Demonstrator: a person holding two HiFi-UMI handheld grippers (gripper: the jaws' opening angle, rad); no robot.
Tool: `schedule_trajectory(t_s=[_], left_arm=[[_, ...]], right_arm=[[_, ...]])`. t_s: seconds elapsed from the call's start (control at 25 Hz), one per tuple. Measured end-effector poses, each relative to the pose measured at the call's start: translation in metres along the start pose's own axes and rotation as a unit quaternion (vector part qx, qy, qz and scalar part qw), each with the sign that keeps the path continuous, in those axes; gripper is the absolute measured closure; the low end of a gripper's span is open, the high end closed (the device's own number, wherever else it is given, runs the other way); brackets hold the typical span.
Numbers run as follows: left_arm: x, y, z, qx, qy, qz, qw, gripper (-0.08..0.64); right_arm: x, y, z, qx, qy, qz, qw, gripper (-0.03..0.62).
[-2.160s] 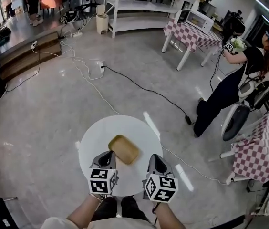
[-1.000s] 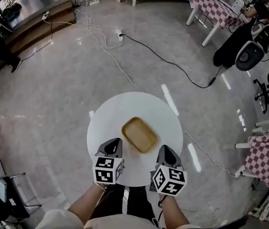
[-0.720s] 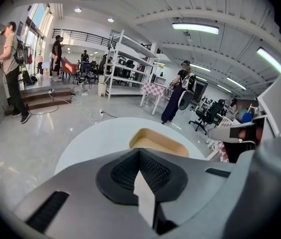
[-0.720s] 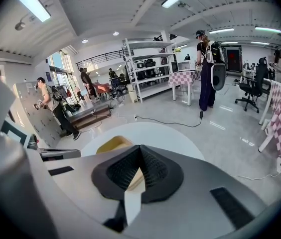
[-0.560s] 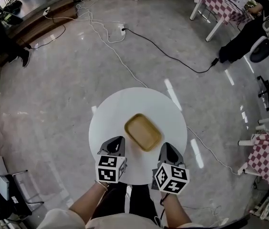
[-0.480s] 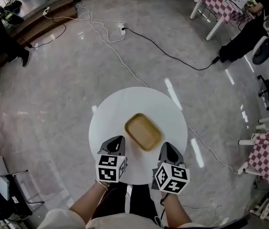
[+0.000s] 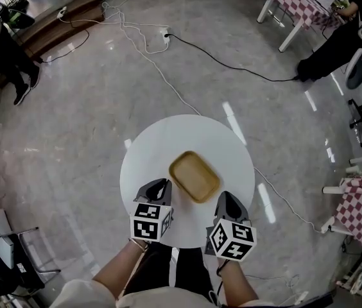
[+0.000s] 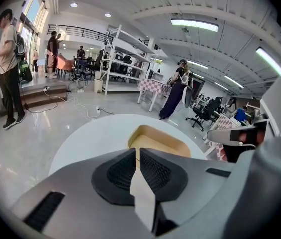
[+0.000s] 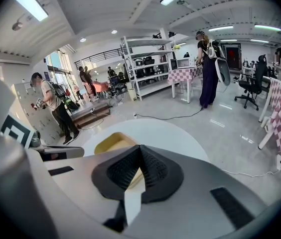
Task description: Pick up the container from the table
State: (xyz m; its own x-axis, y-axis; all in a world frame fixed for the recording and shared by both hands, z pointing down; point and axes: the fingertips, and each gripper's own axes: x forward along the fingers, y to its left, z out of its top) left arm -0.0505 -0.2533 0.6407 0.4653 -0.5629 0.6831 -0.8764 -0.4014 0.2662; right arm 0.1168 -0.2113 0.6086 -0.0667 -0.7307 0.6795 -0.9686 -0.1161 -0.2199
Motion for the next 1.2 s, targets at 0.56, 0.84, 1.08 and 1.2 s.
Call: schedule_trajectory(t_s=[0.56, 0.84, 1.08, 1.2], left_arm=[[0.016, -0.001, 0.001, 0.003, 0.019, -0.024, 0.9995, 0.428], [0.026, 0.004, 0.005, 0.002, 0.025, -0.029, 0.9993, 0.402], [0.037, 0.007, 0.011, 0.004, 0.028, -0.029, 0.9992, 0.402], [0.042, 0.010, 0.012, 0.006, 0.035, -0.034, 0.9988, 0.402]], right_arm=[[0.007, -0.006, 0.001, 0.000, 0.009, -0.004, 1.000, 0.568], [0.014, -0.008, 0.000, -0.003, 0.015, -0.004, 1.000, 0.568], [0.022, -0.010, 0.000, -0.001, 0.020, -0.005, 1.000, 0.568], [0.026, -0.010, 0.001, 0.001, 0.021, -0.006, 1.000, 0.568]])
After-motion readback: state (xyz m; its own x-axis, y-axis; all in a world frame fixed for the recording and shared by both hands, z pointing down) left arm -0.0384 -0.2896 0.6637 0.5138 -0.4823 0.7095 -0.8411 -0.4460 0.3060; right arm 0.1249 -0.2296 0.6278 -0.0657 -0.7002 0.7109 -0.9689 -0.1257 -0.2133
